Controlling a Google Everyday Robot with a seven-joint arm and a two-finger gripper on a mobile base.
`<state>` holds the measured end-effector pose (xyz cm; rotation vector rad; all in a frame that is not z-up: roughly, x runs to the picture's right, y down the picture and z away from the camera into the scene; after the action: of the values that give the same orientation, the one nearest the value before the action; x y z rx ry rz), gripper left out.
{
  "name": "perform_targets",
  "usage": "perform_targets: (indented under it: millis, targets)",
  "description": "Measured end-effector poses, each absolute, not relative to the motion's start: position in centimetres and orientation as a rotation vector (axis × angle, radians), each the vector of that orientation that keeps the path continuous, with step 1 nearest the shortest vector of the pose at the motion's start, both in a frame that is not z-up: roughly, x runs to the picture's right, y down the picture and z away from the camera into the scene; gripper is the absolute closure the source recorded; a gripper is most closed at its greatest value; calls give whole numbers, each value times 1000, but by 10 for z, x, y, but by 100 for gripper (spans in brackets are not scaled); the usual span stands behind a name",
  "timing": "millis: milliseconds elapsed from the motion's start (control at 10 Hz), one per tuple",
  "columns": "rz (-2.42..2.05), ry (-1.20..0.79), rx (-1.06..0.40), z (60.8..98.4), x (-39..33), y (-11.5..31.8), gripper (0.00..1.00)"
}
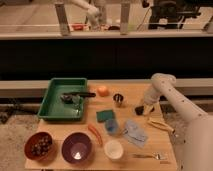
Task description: Wipe table surface with eraser
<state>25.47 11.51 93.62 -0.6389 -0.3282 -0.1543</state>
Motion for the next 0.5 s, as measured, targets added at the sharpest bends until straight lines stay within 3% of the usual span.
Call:
perform_targets:
  millis: [500]
  targets:
    - [-254,-353,-651,919,230,133,100]
